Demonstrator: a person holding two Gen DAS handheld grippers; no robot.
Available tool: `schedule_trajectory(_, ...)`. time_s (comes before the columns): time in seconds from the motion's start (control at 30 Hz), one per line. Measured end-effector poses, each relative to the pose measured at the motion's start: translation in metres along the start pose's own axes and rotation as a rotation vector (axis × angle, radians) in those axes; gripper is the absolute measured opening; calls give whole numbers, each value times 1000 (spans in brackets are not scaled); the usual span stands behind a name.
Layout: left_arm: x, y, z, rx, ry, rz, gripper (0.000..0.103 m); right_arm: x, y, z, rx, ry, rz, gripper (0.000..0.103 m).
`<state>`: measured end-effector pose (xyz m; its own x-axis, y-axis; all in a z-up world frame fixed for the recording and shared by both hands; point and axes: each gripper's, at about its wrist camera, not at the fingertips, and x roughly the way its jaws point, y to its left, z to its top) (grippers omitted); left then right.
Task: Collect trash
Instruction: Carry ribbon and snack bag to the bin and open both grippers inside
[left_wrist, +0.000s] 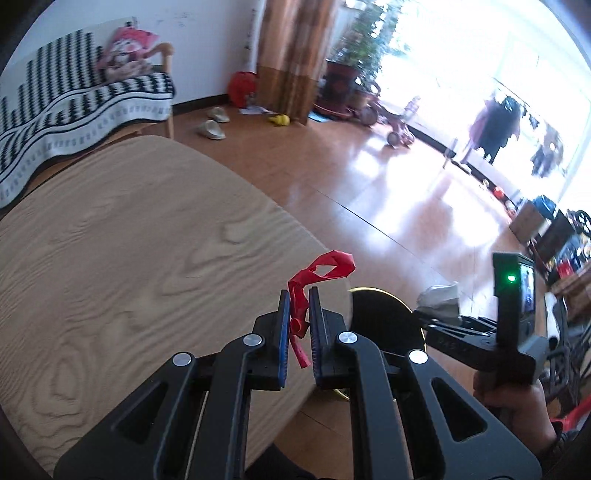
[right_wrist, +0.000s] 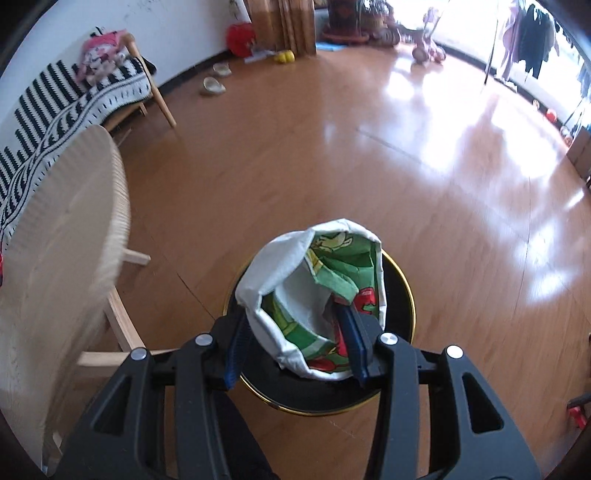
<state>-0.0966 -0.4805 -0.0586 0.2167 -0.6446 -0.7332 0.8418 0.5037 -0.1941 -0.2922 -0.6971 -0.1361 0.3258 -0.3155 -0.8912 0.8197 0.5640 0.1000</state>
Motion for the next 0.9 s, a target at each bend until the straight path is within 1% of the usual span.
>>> schedule_trajectory(0.13,17,-17,1,21,22,-15,9,5,-8,-3,19,21,10,45)
schedule_trajectory(0.23,27,-25,2,34,34,-21,9,8,-11,2,25,26,16,46)
schedule_trajectory(0.4,40,-29,7,48,50,-27,9,10,-10,4,41,25,31,46)
schedule_trajectory(0.57,46,-35,5,55,58,-38,9,10,-17,4,50,13,48,47)
schedule_trajectory(0.6,48,-35,5,59,60,-41,9,10,-19,3,52,10,54,53)
schedule_trajectory(0.63,49,-36,5,62,62,-42,9,9,-20,3,53,2,58,63)
schedule_trajectory(0.7,52,-39,4,66,65,-45,9,6,-21,3,49,-17,64,71)
schedule_trajectory(0.77,56,-38,6,69,68,-50,9,4,-23,4,49,-34,58,72)
schedule_trajectory(0.83,58,-38,6,71,73,-55,9,1,-27,4,65,-47,56,77)
schedule_trajectory(0.9,62,-37,5,73,79,-63,9,0,-31,4,81,-57,48,77)
